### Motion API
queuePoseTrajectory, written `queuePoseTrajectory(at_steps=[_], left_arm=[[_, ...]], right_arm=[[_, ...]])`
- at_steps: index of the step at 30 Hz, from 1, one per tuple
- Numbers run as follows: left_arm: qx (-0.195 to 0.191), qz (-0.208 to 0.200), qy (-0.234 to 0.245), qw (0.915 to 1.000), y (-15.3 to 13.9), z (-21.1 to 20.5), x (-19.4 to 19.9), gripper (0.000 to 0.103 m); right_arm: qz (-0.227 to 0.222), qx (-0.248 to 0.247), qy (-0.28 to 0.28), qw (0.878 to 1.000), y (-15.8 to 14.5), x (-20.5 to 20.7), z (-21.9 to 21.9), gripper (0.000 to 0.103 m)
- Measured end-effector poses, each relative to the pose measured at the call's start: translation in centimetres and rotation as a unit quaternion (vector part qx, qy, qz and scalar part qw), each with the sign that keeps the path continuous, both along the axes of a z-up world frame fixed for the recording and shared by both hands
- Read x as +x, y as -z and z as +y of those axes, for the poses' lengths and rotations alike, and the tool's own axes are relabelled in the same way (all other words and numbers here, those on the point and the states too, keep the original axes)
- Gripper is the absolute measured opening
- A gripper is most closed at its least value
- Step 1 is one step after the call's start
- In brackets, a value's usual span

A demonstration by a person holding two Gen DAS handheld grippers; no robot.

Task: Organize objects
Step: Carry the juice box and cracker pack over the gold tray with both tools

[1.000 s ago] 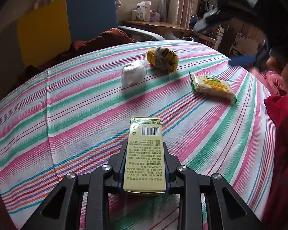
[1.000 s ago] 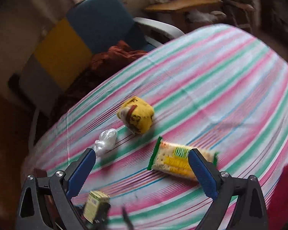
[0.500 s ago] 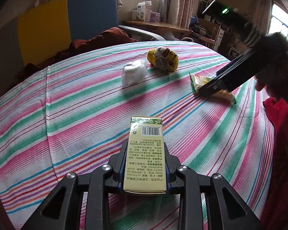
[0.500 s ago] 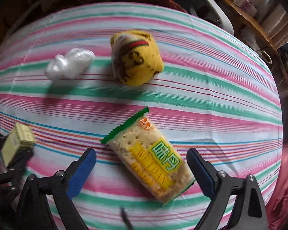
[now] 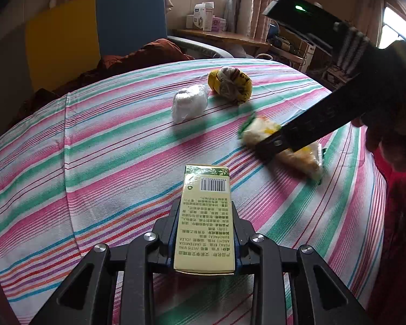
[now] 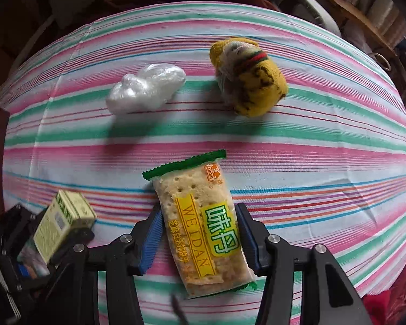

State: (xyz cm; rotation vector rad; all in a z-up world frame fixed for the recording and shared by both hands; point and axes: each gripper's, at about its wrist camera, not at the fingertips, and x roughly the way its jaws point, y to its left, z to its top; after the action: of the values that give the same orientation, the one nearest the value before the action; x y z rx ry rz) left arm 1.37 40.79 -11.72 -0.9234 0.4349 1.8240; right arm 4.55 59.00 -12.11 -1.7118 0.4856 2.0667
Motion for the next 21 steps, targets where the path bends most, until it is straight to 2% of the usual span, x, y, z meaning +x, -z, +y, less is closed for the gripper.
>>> queuePoseTrajectory(at_steps=[6,21], left_arm=[[0.000,0.000,0.000,1.0000,0.0,-0.1,0.0,0.031],[-0.006,0.016,0.000,0.9998,-0.3,0.2,0.5,0.030]], right_arm=[[0.026,-0.011,0.035,0.999,0.5,1.4,0.3,0.055],[0.047,0.014,0.016,0.999,0.5,2.2,-0.8,0.050]])
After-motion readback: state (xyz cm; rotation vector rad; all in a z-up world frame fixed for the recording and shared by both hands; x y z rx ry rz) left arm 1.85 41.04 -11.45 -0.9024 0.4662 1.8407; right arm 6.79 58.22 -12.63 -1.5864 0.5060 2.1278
